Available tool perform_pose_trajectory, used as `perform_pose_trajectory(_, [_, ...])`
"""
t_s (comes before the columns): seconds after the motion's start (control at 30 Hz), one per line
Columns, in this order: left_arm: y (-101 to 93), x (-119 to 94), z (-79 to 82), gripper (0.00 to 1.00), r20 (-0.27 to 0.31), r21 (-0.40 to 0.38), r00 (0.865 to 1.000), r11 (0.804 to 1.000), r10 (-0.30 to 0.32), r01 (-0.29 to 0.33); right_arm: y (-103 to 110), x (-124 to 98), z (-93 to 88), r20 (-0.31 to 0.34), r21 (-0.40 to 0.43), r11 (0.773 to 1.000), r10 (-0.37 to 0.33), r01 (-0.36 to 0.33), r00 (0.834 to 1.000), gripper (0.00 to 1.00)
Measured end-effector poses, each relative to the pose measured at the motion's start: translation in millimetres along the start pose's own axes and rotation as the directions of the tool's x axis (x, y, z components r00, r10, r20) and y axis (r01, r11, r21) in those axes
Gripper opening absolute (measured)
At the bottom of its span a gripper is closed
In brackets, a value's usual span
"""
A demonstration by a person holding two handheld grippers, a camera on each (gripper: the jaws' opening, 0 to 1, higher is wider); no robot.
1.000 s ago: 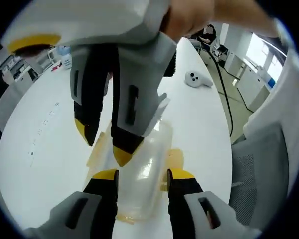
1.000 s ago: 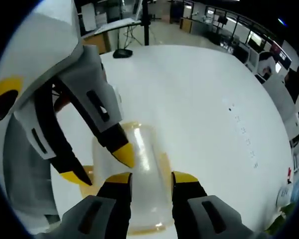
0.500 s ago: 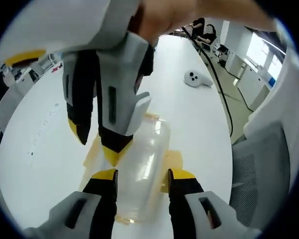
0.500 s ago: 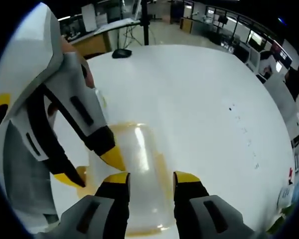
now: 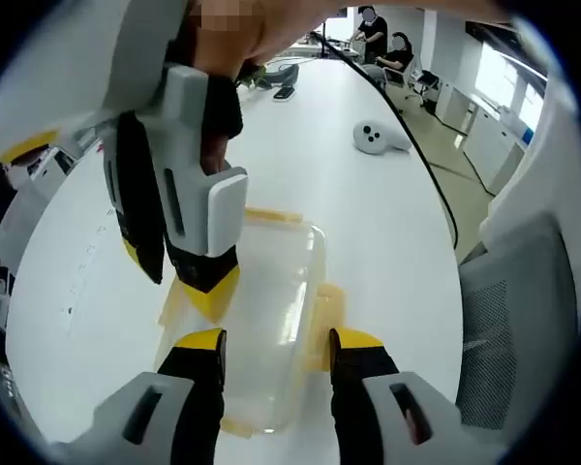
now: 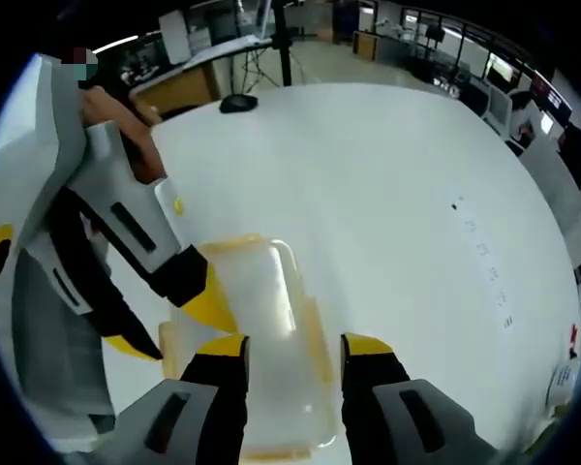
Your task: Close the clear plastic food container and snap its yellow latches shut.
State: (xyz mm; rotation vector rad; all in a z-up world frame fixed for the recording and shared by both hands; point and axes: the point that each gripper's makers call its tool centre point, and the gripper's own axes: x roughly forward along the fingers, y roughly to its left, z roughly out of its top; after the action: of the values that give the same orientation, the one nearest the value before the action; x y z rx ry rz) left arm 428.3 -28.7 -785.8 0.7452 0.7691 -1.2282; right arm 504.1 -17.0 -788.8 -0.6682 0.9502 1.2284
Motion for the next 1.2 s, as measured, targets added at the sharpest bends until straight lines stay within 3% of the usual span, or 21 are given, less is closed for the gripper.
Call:
perform_pose_trajectory(0.57, [1.7, 3, -1.7, 0.42, -0.011, 0.047, 0.998, 0.997, 0.06, -0.06, 5, 4, -2.3, -0.024, 0.021, 0.994, 0.112, -0.111, 0.993, 0.31])
perform_pose_trajectory(1.0, [1.1, 8, -3.6, 0.42, -0.032, 0.104, 0.988, 0.983, 0.152, -0.148, 7, 9, -1.9, -0.11, -0.024, 0.984, 0.176, -0.179, 0.978, 0.31])
perform_pose_trajectory(1.2, [2.5, 9, -4.3, 0.4, -0.049, 0.118, 0.986, 0.981, 0.161, -0.154, 7, 10, -2.5, -0.15, -0.031, 0.98, 0.192, -0.199, 0.97, 0.3])
